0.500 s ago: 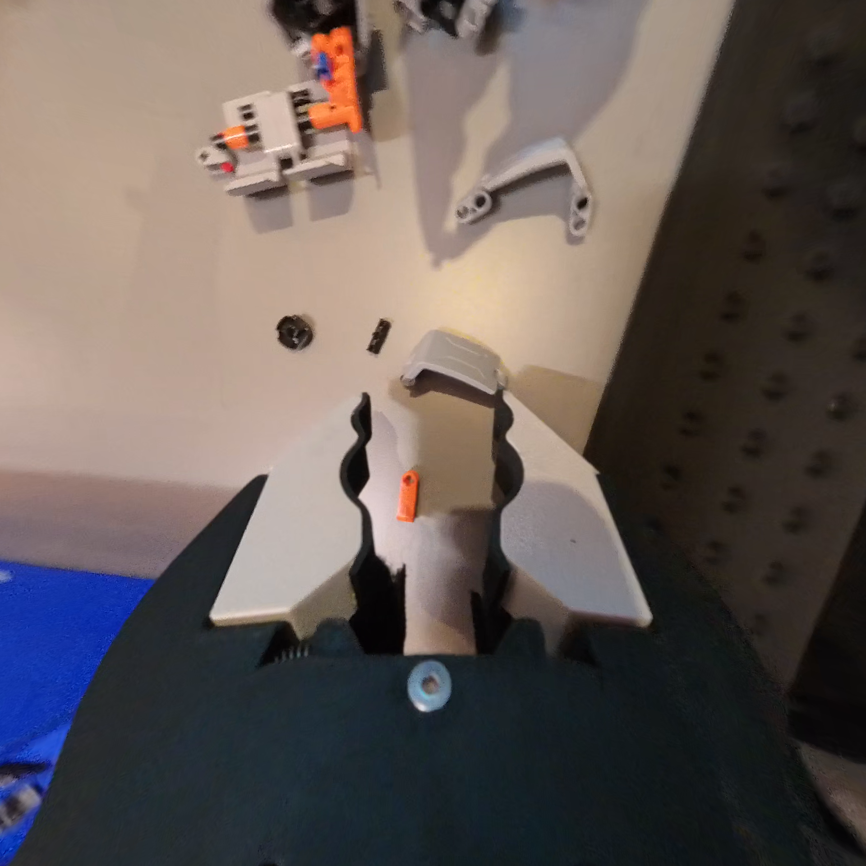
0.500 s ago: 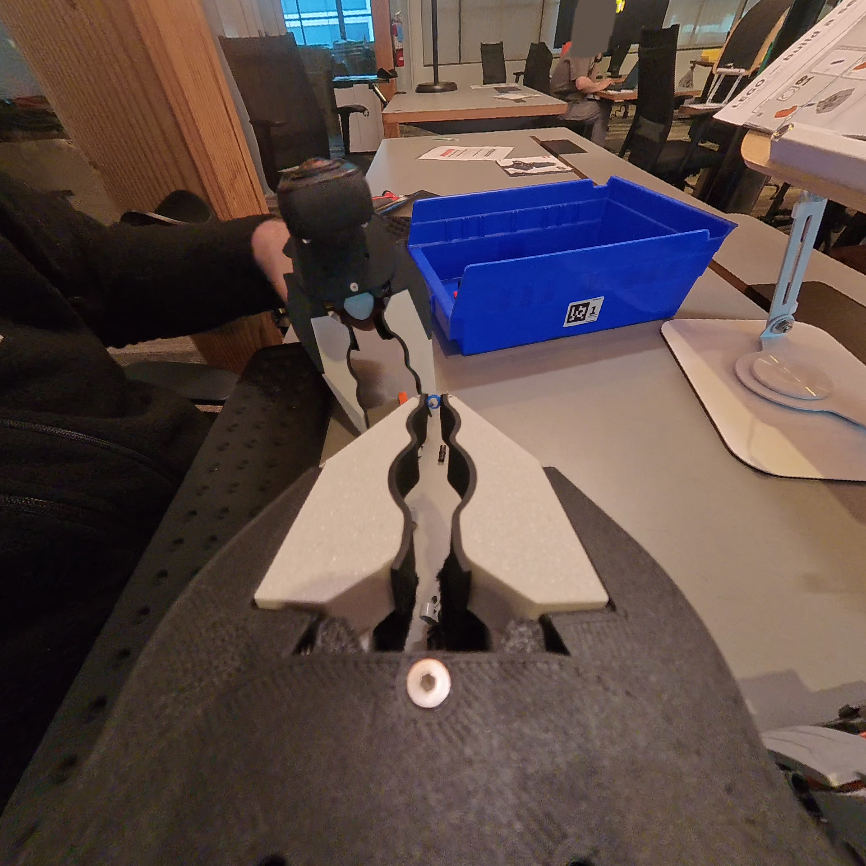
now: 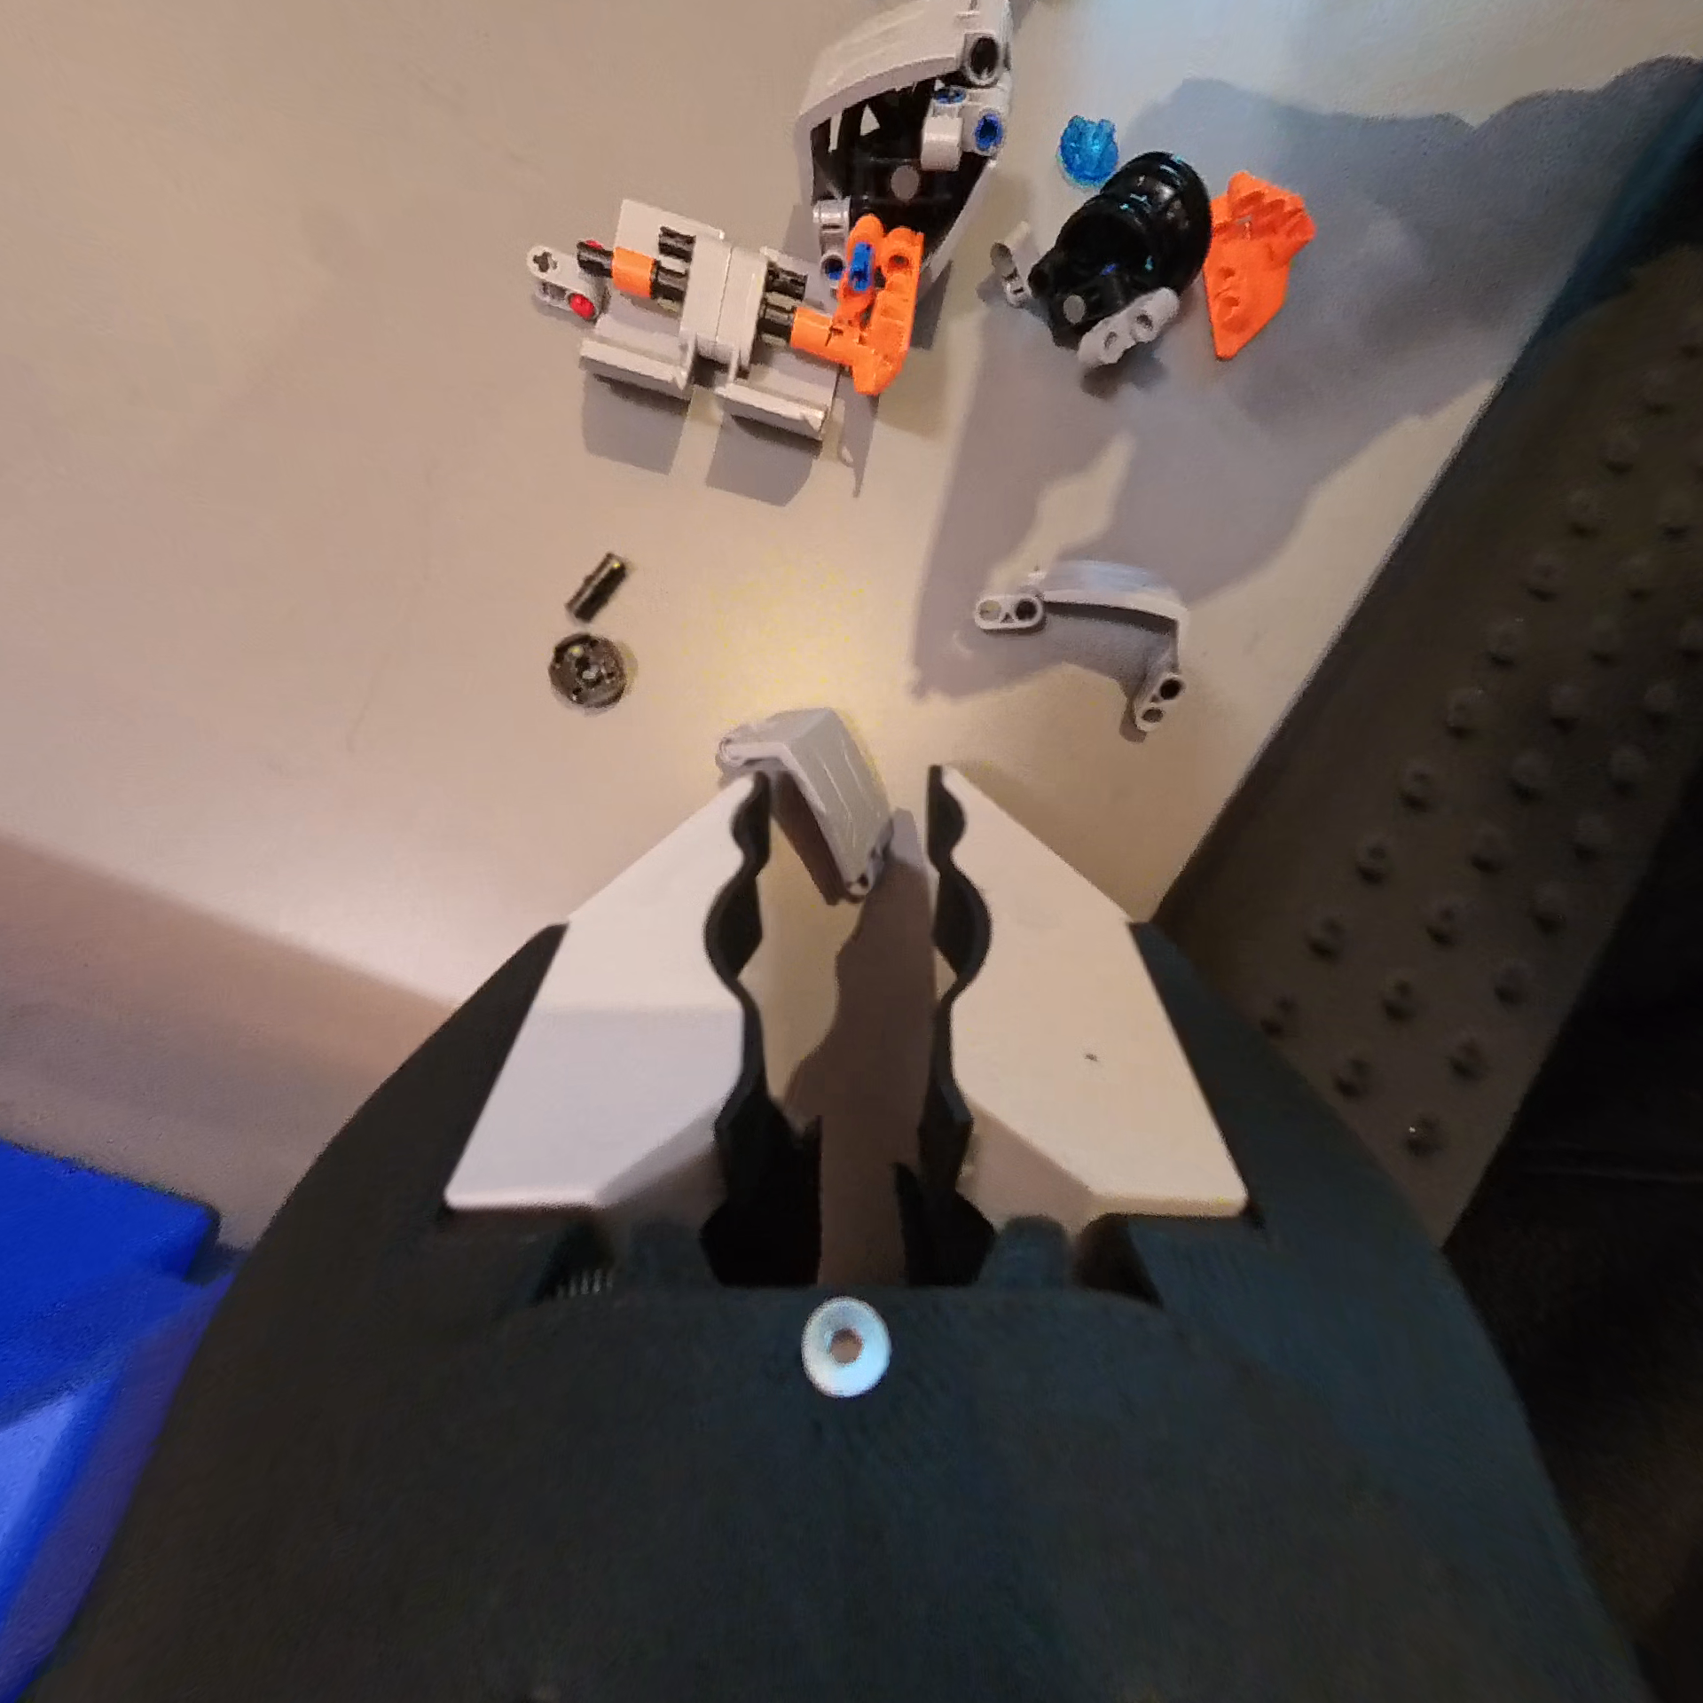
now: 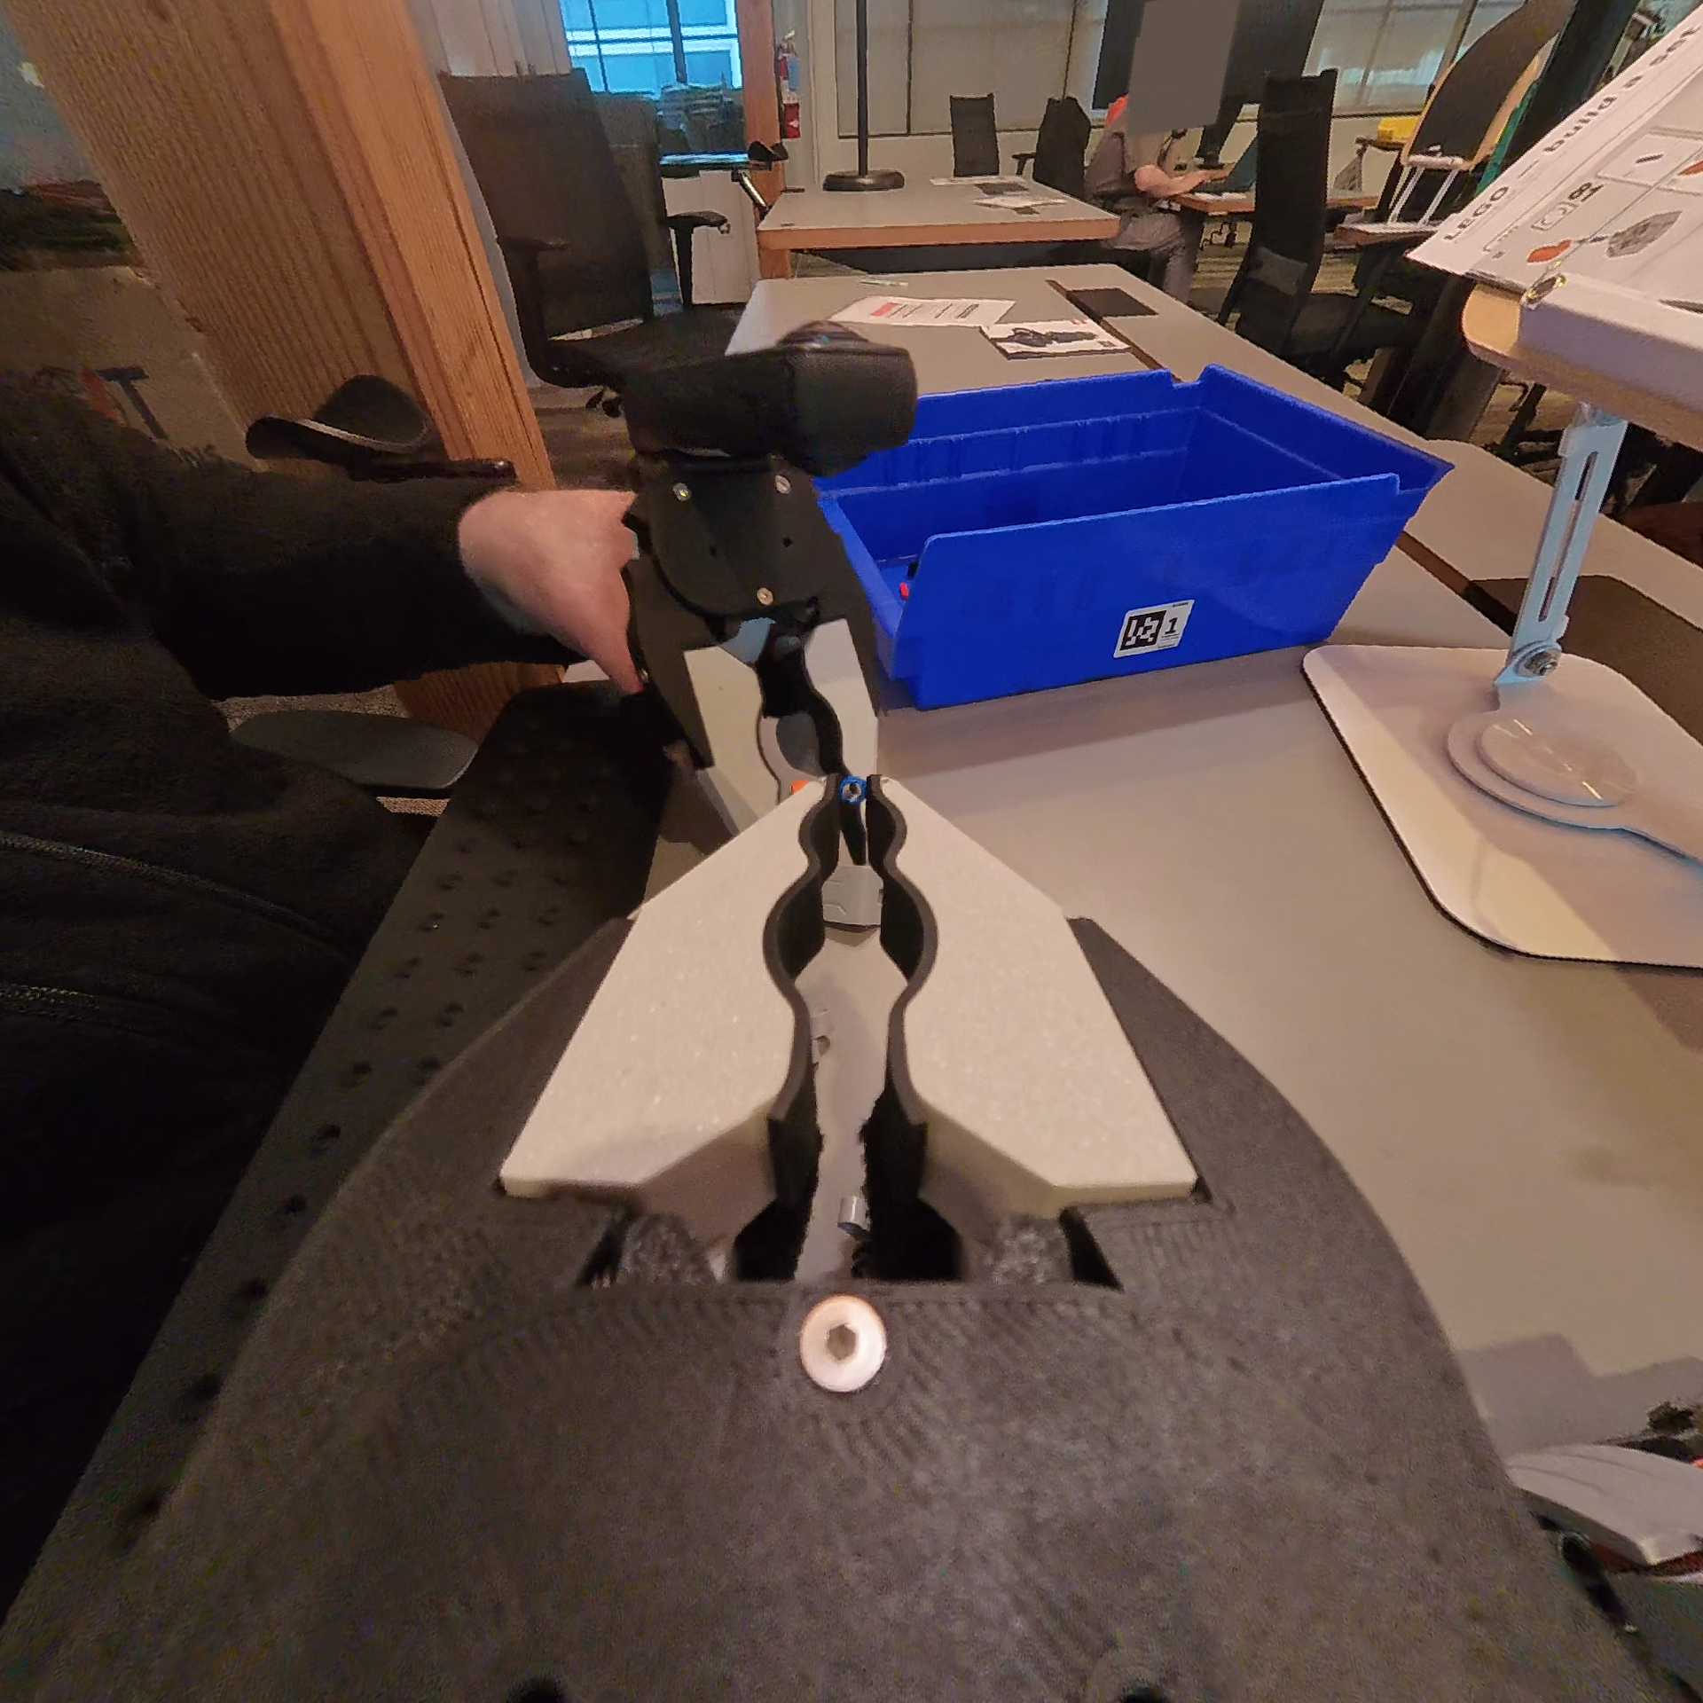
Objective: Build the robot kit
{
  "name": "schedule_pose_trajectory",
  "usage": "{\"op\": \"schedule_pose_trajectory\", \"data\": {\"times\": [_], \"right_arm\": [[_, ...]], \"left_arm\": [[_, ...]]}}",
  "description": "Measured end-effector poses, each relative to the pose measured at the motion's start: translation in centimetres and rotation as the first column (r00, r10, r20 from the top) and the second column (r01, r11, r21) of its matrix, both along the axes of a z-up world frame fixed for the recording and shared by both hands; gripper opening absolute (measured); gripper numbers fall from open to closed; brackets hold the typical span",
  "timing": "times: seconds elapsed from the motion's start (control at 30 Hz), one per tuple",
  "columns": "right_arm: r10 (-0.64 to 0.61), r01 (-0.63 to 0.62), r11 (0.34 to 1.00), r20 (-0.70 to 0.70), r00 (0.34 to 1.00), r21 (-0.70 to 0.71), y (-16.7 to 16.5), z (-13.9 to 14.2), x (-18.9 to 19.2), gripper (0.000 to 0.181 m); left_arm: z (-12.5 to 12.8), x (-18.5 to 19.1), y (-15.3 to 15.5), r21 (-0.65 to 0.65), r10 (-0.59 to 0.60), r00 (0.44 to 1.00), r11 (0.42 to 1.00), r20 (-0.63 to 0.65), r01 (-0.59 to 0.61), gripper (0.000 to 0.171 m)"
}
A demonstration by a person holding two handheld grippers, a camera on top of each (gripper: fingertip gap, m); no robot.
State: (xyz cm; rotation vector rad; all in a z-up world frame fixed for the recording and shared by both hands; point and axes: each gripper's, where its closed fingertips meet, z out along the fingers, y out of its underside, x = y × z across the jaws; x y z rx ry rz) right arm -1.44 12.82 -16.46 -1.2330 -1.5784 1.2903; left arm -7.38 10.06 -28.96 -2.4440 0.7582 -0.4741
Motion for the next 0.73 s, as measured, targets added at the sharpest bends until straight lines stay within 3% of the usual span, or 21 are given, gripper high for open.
{"op": "schedule_pose_trajectory", "data": {"times": [0.13, 0.3, 0.4, 0.5, 0.6, 0.73], "right_arm": [[0.005, -0.005, 1.0, 0.007, 1.0, 0.001, -0.1, -0.2, 0.0, 0.003], [0.005, -0.005, 1.0, 0.011, 1.0, -0.005, 0.0, -0.3, -0.1, 0.002], [-0.007, 0.007, 1.0, 0.007, 1.0, -0.008, 0.3, -0.3, 0.0, 0.002], [-0.017, 0.016, 1.0, -0.022, 1.0, -0.026, 0.6, 0.3, 0.0, 0.002], [-0.013, 0.01, 0.999, -0.081, 0.997, -0.041, 0.4, 1.4, 0.2, 0.002], [-0.026, 0.017, 0.999, -0.176, 0.984, -0.052, 0.1, 3.4, 0.5, 0.002]], "left_arm": [[-0.6, 1.2, 0.3, -0.031, -0.032, 0.997, 0.999, 0.068, 0.034, 0.001], [0.5, 2.3, 1.2, 0.045, -0.058, 0.984, 0.998, 0.166, 0.051, 0.0], [3.9, 3.1, 1.8, 0.175, -0.097, 0.949, 0.983, 0.299, 0.046, 0.0], [9.6, 4.0, 1.9, 0.321, -0.174, 0.81, 0.947, 0.56, -0.018, 0.0], [14.0, 4.2, 1.3, 0.391, -0.26, 0.608, 0.916, 0.75, -0.091, 0.0], [16.7, 4.9, 0.5, 0.369, -0.305, 0.353, 0.921, 0.884, -0.127, 0.0]]}}
